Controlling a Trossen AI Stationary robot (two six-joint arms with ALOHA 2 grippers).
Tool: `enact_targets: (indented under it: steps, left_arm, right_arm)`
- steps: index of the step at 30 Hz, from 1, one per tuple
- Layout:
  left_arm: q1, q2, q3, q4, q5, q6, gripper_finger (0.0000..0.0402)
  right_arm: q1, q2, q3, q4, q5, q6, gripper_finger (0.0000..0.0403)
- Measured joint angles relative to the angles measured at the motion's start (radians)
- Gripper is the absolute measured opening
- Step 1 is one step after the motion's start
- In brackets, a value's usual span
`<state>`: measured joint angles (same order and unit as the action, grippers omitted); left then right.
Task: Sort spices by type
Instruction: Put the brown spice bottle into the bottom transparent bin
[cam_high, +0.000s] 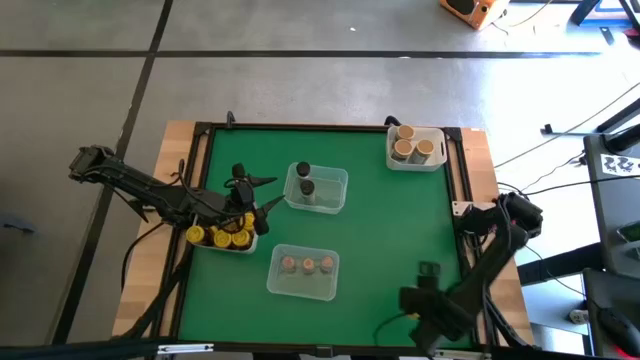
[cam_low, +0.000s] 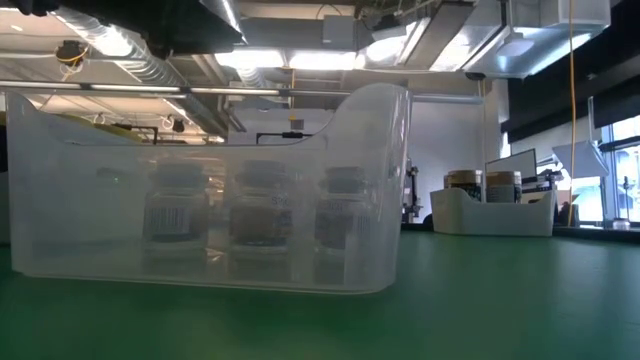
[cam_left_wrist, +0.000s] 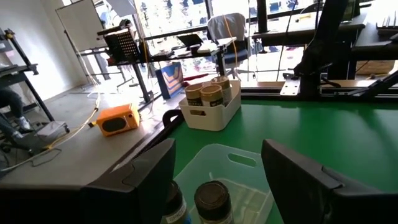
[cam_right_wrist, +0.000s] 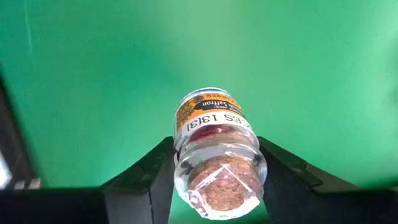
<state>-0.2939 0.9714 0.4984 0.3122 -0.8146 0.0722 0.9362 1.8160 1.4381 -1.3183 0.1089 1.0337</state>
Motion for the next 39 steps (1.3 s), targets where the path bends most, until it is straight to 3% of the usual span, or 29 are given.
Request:
enact_targets:
  steps: [4,10,21,27,34,39]
  left_arm:
    - [0.000,0.000,0.000,-0.029,0.000,-0.003,0.0237]
    - [0.000,0.000,0.000,-0.083,0.001,-0.045,0.0237]
    - [-0.003,0.000,0.000,-0.125,0.003,-0.125,0.0237]
    - [-0.003,0.000,0.000,-0.196,0.005,-0.202,0.0237]
    - [-0.003,0.000,0.002,-0.204,0.005,-0.228,0.0237]
    - [-0.003,0.000,0.001,-0.202,0.004,-0.224,0.0237]
  right_arm:
    - [-0.121,0.000,0.110,-0.001,0.237,-0.230,0.0185]
    - [-0.288,0.000,0.220,0.164,0.327,-0.544,0.0185]
    - [-0.438,0.010,0.225,0.583,0.228,-0.931,0.0185]
    - [-0.474,0.036,0.226,0.729,0.162,-1.031,0.0185]
    - [-0.503,0.130,0.300,0.694,0.077,-1.039,0.0185]
    - [-0.506,0.222,0.430,0.526,0.063,-0.982,0.0185]
